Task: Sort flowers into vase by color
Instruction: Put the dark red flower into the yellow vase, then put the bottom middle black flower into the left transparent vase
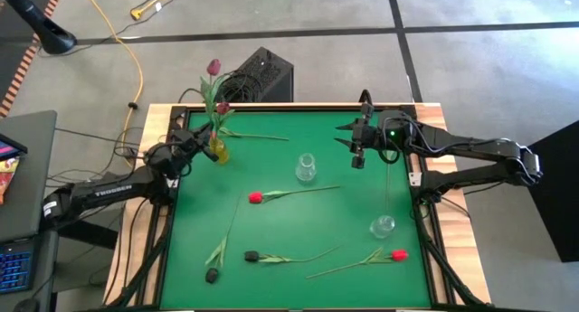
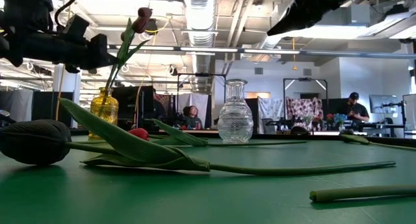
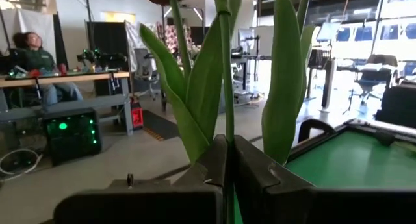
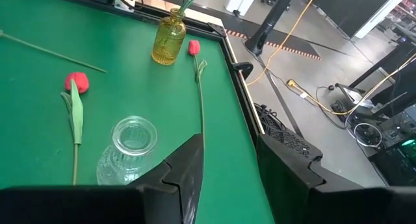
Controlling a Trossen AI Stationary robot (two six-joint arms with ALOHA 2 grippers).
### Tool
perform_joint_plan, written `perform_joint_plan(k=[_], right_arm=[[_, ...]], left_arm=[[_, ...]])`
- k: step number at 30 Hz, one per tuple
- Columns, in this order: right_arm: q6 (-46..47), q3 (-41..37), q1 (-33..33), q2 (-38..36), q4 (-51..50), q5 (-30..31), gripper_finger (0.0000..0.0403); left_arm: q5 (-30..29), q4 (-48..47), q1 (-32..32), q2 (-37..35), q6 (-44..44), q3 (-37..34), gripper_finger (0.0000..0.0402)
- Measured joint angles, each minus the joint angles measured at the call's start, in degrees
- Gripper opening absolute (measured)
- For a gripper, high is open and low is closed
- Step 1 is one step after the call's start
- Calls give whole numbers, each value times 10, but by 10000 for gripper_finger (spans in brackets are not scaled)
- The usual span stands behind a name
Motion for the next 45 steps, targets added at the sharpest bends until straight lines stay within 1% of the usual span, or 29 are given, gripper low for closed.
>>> perform_joint_plan(k=[13, 25, 33, 35, 39, 45], right_arm=[[-1, 0, 0, 0, -1, 0, 169], [-1, 0, 0, 0, -5, 0, 169], [-2, 0, 0, 0, -5, 0, 169], [-2, 0, 0, 0, -5, 0, 169], [-2, 0, 0, 0, -5, -1, 169], [-2, 0, 0, 0, -5, -1, 169]], left_arm=[[0, -2, 0, 0, 17, 0, 2], [0, -3, 0, 0, 22, 0, 45], [1, -3, 0, 0, 22, 0, 60], [12, -3, 0, 0, 30, 0, 59], [53, -9, 0, -1, 47, 2, 59], [58, -78, -1, -1, 67, 39, 59]])
